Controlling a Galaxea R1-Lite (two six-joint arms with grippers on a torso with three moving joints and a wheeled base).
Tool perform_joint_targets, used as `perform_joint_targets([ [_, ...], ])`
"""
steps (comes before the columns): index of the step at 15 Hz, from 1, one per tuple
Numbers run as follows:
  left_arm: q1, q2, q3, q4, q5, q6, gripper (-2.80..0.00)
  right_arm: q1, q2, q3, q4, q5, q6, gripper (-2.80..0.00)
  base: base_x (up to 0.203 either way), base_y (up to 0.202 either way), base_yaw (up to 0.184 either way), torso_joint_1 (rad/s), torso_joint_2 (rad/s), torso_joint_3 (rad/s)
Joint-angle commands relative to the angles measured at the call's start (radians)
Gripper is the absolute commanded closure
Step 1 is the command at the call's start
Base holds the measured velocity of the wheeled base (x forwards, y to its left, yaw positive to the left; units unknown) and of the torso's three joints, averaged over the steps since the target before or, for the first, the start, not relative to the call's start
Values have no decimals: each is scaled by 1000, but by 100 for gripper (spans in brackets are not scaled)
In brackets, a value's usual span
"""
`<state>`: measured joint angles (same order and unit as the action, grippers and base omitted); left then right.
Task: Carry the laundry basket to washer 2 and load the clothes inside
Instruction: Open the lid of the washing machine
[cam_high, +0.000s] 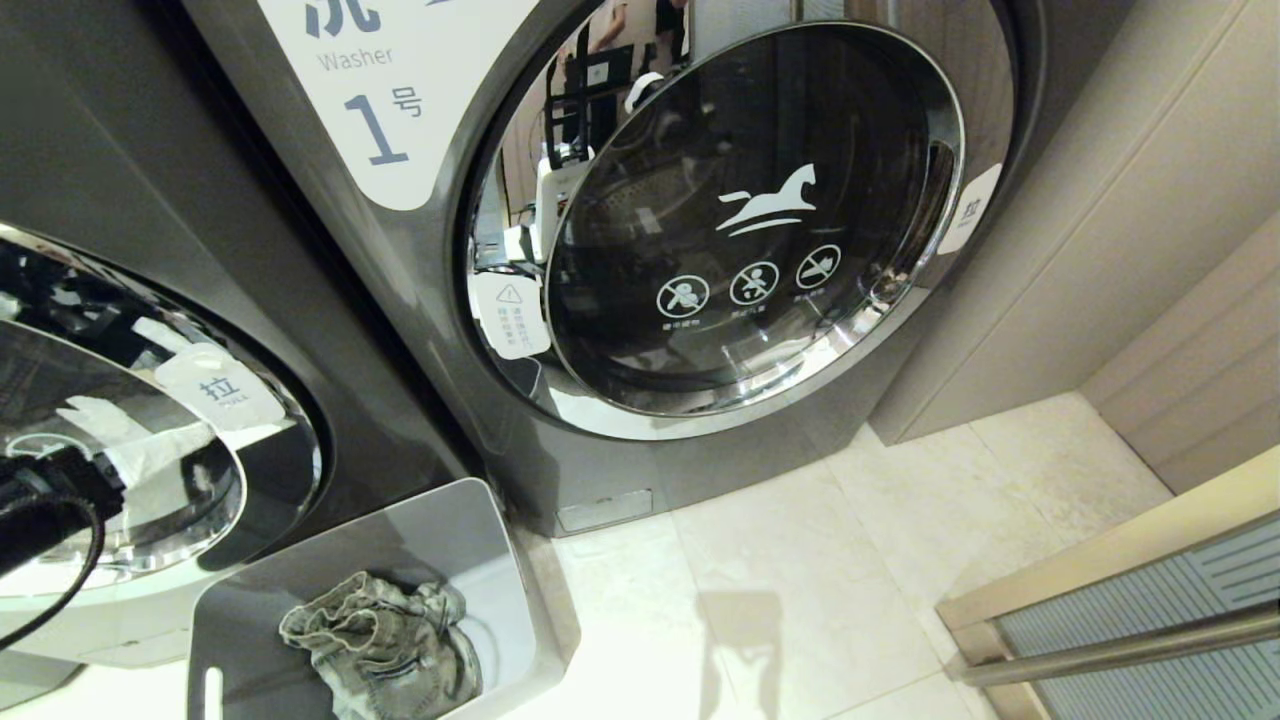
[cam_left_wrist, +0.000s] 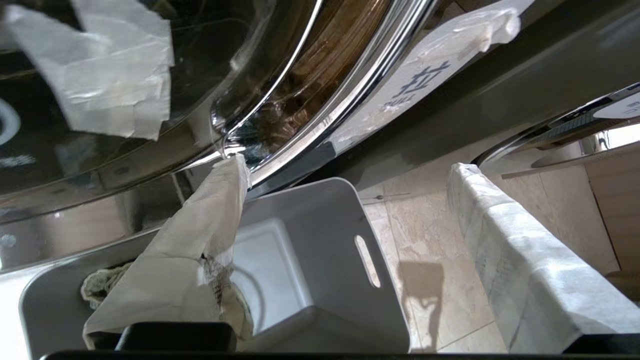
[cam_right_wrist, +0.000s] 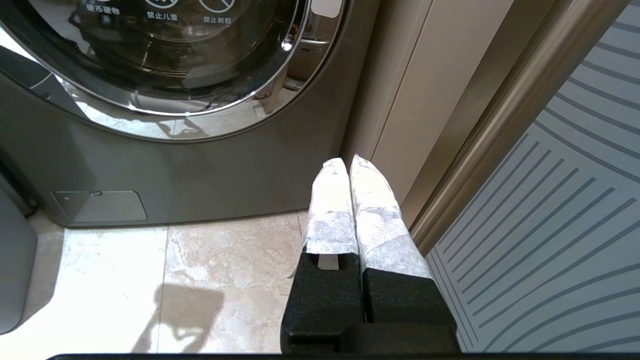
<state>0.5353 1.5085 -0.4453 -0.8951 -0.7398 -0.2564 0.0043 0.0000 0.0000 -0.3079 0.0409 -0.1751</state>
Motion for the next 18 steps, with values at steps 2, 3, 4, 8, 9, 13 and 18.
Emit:
perform_joint_targets([
  [2,-34,53,-29,-13,-4,-1,-280,0,0,40,-2,1,-1,0,0,0,0,0,0,0],
  [3,-46,55,-27,-13,-3,-1,-280,0,0,40,-2,1,-1,0,0,0,0,0,0,0],
  [4,-58,56,-24,-12,-3,-1,-280,0,2,40,-2,1,-1,0,0,0,0,0,0,0],
  [8,-85,77,-46,-15,-1,-1,-280,0,1,40,-2,1,-1,0,0,0,0,0,0,0],
  [9,-87,78,-56,-15,0,-1,-280,0,1,40,-2,1,-1,0,0,0,0,0,0,0],
  [13,-89,91,-97,-18,5,2,-280,0,1,40,-2,1,-1,0,0,0,0,0,0,0],
  [18,-92,95,-121,-31,11,0,-280,0,0,40,-2,1,-1,0,0,0,0,0,0,0],
])
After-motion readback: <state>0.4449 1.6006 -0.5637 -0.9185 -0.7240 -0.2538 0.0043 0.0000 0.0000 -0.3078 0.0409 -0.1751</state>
